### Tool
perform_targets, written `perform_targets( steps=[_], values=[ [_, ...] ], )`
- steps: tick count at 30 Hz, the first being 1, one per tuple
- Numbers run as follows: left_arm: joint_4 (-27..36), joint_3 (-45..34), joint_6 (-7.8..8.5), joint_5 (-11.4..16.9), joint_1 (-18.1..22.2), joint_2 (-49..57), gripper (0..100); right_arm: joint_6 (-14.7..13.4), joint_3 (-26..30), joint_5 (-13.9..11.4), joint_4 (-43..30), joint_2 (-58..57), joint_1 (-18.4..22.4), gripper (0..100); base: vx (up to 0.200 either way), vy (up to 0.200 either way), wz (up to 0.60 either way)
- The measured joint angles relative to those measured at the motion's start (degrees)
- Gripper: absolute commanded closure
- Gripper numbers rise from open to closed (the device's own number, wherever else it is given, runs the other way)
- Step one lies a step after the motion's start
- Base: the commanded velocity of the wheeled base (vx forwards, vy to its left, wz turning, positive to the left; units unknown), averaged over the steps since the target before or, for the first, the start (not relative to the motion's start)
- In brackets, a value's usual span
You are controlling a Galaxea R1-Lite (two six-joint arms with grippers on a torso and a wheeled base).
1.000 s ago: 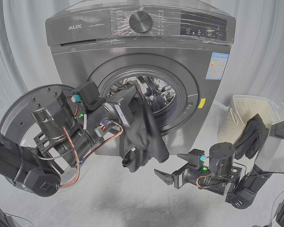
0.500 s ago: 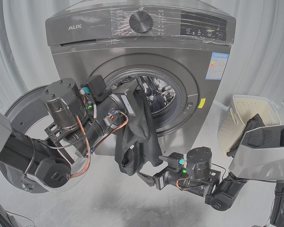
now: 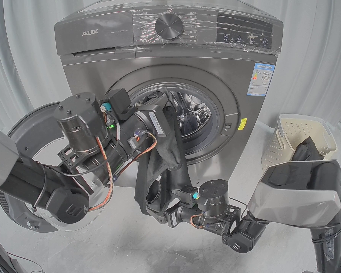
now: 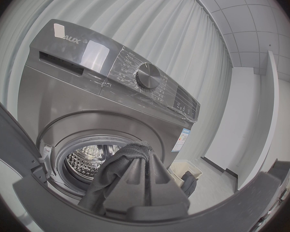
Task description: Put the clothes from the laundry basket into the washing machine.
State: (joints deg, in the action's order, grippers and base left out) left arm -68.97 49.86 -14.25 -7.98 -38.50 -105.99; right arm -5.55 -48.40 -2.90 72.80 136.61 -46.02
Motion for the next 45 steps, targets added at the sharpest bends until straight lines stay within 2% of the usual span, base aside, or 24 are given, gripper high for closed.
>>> perform_targets(
  steps=[9, 18, 19, 24, 30, 38, 45],
  values=[
    [-0.1, 0.3, -0.13, 0.0, 0.0, -0.6, 100, -1.4, -6.3, 1.7, -0.5, 4.6, 0.1, 0, 0.000, 0.000, 0.00],
    [-0.4, 0.3, -0.33, 0.0, -0.2, -0.6, 100, -1.6, -13.6, 4.9, -2.1, 8.7, 2.7, 0, 0.000, 0.000, 0.00],
    [-0.4, 0.3, -0.39, 0.0, -0.2, -0.5, 100, -1.6, -14.4, 5.2, -2.2, 9.2, 3.1, 100, 0.000, 0.000, 0.00],
    [-0.6, 0.3, -0.90, 0.0, -0.2, -0.4, 100, -1.7, -16.7, 6.5, -1.8, 10.8, 4.6, 100, 0.000, 0.000, 0.00],
    [-0.7, -0.1, -1.01, 0.0, 0.5, -0.3, 100, -1.7, -15.2, 6.5, -1.1, 11.0, 5.0, 100, 0.000, 0.000, 0.00],
    [-2.1, -3.3, -0.99, 0.7, 2.7, 0.3, 100, -1.0, -4.2, 6.5, 1.0, 4.4, 5.0, 100, 0.000, 0.000, 0.00],
    [-2.4, -10.0, -0.96, 3.3, 3.7, 3.4, 100, -0.1, 7.0, 6.2, 1.2, -8.6, 7.2, 100, 0.000, 0.000, 0.00]
  ],
)
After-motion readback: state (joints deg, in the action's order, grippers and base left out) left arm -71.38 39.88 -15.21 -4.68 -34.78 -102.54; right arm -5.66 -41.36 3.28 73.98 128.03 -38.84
